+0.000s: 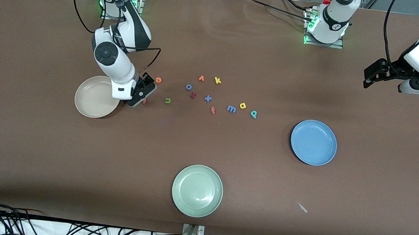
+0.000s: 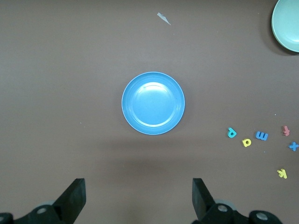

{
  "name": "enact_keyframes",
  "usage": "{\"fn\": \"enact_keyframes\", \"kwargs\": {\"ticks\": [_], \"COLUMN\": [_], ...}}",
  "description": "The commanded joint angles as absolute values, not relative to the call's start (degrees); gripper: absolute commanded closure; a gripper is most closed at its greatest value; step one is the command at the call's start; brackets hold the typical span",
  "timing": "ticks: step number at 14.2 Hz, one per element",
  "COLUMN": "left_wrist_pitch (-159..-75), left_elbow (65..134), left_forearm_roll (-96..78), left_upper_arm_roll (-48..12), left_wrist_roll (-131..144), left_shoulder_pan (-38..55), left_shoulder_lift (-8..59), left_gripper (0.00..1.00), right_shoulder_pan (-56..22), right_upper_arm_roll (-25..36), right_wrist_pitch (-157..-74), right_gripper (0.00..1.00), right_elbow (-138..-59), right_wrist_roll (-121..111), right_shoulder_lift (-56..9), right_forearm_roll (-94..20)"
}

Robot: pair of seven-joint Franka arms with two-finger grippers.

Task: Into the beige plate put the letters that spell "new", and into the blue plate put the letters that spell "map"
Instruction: 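Reach the right gripper down and grasp the pink letter w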

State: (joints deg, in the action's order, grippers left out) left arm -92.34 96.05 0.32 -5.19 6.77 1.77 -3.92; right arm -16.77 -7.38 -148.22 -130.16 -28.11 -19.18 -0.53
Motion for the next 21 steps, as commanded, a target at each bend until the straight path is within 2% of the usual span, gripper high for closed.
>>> {"fn": "enact_keyframes", "kwargs": {"ticks": [1, 4, 7, 8, 9, 11, 13, 15, 16, 18, 19, 21], "left_wrist_pitch": [-91.41, -91.41, -91.41, -91.41, -91.41, -91.41, -91.41, -91.41, -91.41, -91.41, -91.41, -91.41], "left_elbow": [94.92, 94.92, 94.92, 94.92, 94.92, 94.92, 94.92, 94.92, 94.92, 94.92, 94.92, 94.92], "left_forearm_roll": [2.29, 2.29, 2.29, 2.29, 2.29, 2.29, 2.29, 2.29, 2.29, 2.29, 2.29, 2.29], "left_upper_arm_roll": [-5.19, -5.19, -5.19, -5.19, -5.19, -5.19, -5.19, -5.19, -5.19, -5.19, -5.19, -5.10], "left_wrist_roll": [6.50, 6.50, 6.50, 6.50, 6.50, 6.50, 6.42, 6.50, 6.42, 6.42, 6.50, 6.42], "left_shoulder_pan": [2.02, 2.02, 2.02, 2.02, 2.02, 2.02, 2.02, 2.02, 2.02, 2.02, 2.02, 2.02], "left_shoulder_lift": [-3.60, -3.60, -3.60, -3.60, -3.60, -3.60, -3.60, -3.60, -3.60, -3.60, -3.60, -3.60], "left_gripper": [0.00, 0.00, 0.00, 0.00, 0.00, 0.00, 0.00, 0.00, 0.00, 0.00, 0.00, 0.00], "right_shoulder_pan": [-16.79, -16.70, -16.44, -16.26, -16.17, -16.17, -16.26, -16.26, -16.26, -16.17, -16.08, -16.08], "right_upper_arm_roll": [-7.12, -6.77, -6.59, -6.42, -5.98, -5.89, -5.89, -5.89, -5.89, -5.71, -4.67, -2.12], "right_wrist_pitch": [-152.21, -156.17, -156.45, -156.53, -156.53, -156.71, -157.85, -158.12, -158.03, -157.07, -153.67, -141.05], "right_gripper": [0.00, 0.00, 0.02, 0.10, 0.24, 0.64, 0.75, 0.94, 1.00, 1.00, 1.00, 1.00], "right_elbow": [-131.66, -131.84, -131.84, -131.75, -131.66, -131.57, -131.57, -131.57, -131.57, -131.05, -130.00, -125.45], "right_wrist_roll": [-35.31, -39.02, -42.26, -43.75, -44.55, -44.91, -44.91, -44.83, -44.56, -44.21, -44.21, -44.30], "right_shoulder_lift": [-20.65, -22.93, -23.29, -23.47, -23.47, -23.55, -24.16, -24.35, -24.26, -23.30, -21.81, -18.82], "right_forearm_roll": [0.26, 0.26, 1.66, 2.80, 3.60, 4.65, 4.66, 4.66, 4.75, 4.66, 4.31, 4.22]}}
